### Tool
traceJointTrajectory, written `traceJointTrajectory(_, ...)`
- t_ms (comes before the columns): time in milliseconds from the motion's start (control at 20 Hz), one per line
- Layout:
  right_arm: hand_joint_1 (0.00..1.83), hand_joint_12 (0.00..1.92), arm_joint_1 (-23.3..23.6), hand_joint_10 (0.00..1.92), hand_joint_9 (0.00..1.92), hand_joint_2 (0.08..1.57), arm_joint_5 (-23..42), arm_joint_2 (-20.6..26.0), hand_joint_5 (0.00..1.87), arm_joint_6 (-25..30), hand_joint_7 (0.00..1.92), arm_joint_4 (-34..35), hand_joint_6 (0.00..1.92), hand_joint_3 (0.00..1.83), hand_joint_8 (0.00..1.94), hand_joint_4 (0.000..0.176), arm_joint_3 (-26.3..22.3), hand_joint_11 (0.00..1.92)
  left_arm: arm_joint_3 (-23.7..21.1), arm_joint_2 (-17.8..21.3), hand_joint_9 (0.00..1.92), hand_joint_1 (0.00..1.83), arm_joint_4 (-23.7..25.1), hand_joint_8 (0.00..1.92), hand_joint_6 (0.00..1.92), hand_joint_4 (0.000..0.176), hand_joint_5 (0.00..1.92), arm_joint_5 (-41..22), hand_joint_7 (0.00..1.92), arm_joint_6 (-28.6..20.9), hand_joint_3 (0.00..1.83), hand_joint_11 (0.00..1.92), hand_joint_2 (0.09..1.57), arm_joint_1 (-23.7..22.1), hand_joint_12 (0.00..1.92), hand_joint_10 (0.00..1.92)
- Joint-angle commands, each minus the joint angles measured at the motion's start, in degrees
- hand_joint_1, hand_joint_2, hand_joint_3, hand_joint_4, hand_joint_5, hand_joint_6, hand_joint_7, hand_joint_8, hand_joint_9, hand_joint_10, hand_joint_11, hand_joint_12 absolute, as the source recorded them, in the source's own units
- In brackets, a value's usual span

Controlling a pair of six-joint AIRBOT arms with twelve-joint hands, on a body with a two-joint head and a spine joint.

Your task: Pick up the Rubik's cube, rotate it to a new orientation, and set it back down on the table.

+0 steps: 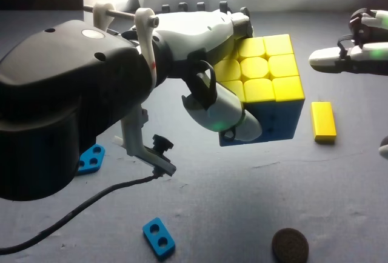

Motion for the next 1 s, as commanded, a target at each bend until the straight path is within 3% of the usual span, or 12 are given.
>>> traceJointTrajectory(0,0.27,1.92,0.65,1.92,1.57,1.18,4.24,0.25,0.28,0.47,1.44,2.16,0.02,0.0,1.94,0.0,-0.4,1.55,0.14,0.5,0.2,0.95,3.73,1.92,1.67,0.0,0.53,-0.4,0.1,-0.58,0.02,0.25,1.34,-1.08,1.92,1.92)
traceJointTrajectory(300,0.25,1.92,1.81,1.92,1.52,1.19,0.85,-1.43,0.29,-0.44,1.4,1.81,0.02,0.0,1.94,0.0,-0.76,1.51,0.4,0.5,0.22,0.96,4.03,1.92,1.63,0.0,0.57,-0.4,0.13,-0.58,0.0,0.28,1.34,-1.16,1.92,1.92)
traceJointTrajectory(350,0.26,1.92,2.39,1.92,1.52,1.2,-0.64,-1.95,0.27,-0.44,1.39,1.82,0.01,0.01,1.94,0.0,-0.78,1.53,0.54,0.5,0.21,1.04,4.03,1.91,1.71,0.0,0.27,-0.4,0.11,-0.58,0.0,0.27,1.22,-1.3,1.92,1.9)
traceJointTrajectory(400,0.26,1.92,2.92,1.92,1.51,1.2,-2.02,-2.46,0.26,-0.53,1.38,1.82,0.01,0.01,1.94,0.0,-0.78,1.51,0.64,0.5,0.21,1.06,4.03,1.92,1.76,0.0,0.19,-0.4,0.09,-0.57,0.0,0.26,1.19,-1.37,1.92,1.9)
traceJointTrajectory(450,0.27,1.92,3.54,1.92,1.49,1.2,-3.8,-2.97,0.28,-0.66,1.37,1.82,0.02,0.0,1.94,0.0,-0.77,1.49,0.73,0.5,0.21,0.99,4.04,1.92,1.65,0.0,0.49,-0.41,0.1,-0.56,0.03,0.27,1.29,-1.42,1.92,1.92)
traceJointTrajectory(550,0.28,1.92,4.09,1.92,1.48,1.19,-4.87,-3.65,0.3,-0.83,1.37,1.82,0.02,0.0,1.94,0.0,-0.77,1.48,0.8,0.5,0.23,0.96,4.24,1.92,1.61,0.0,0.58,-0.41,0.12,-0.56,0.01,0.28,1.33,-1.43,1.92,1.92)
traceJointTrajectory(600,0.27,1.92,4.1,1.92,1.48,1.2,-4.84,-3.98,0.29,-0.99,1.37,1.82,0.02,0.0,1.94,0.0,-0.77,1.48,0.8,0.5,0.22,1.07,4.27,1.92,1.72,0.0,0.3,-0.41,0.12,-0.56,0.0,0.27,1.2,-1.43,1.92,1.92)
traceJointTrajectory(650,0.27,1.92,4.37,1.92,1.48,1.2,-4.84,-4.42,0.28,-1.55,1.37,1.82,0.01,0.0,1.94,0.0,-0.77,1.48,0.77,0.5,0.2,0.96,4.27,1.91,1.64,0.0,0.55,-0.41,0.1,-0.56,0.03,0.26,1.32,-1.45,1.92,1.92)
traceJointTrajectory(700,0.25,1.92,4.41,1.92,1.48,1.2,-4.84,-4.44,0.27,-1.56,1.37,1.82,0.01,0.0,1.94,0.0,-0.78,1.47,0.77,0.49,0.19,1.05,4.27,1.92,1.74,0.0,0.27,-0.41,0.1,-0.56,0.0,0.23,1.21,-1.46,1.92,1.92)
traceJointTrajectory(750,0.24,1.92,4.42,1.92,1.48,1.2,-4.75,-4.45,0.27,-1.61,1.37,1.82,0.01,0.0,1.94,0.0,-0.79,1.47,0.79,0.49,0.2,1.07,4.27,1.92,1.82,0.0,0.18,-0.41,0.1,-0.56,0.0,0.24,1.18,-1.52,1.92,1.92)
traceJointTrajectory(850,0.33,1.92,4.35,1.92,1.5,1.17,-4.74,-4.45,0.3,-2.17,1.38,1.81,0.02,0.0,1.94,0.0,-0.83,1.5,0.87,0.49,0.2,1.06,4.27,1.92,1.8,0.0,0.17,-0.49,0.1,-0.56,0.0,0.23,1.17,-1.63,1.92,1.91)
traceJointTrajectory(950,0.28,1.92,3.98,1.92,1.51,1.19,-4.79,-4.45,0.28,-2.34,1.39,1.57,0.01,0.0,1.94,0.0,-0.87,1.51,0.91,0.5,0.22,1.09,4.27,1.9,1.75,0.0,0.21,-0.51,0.12,-0.56,0.0,0.25,1.14,-1.7,1.92,1.9)
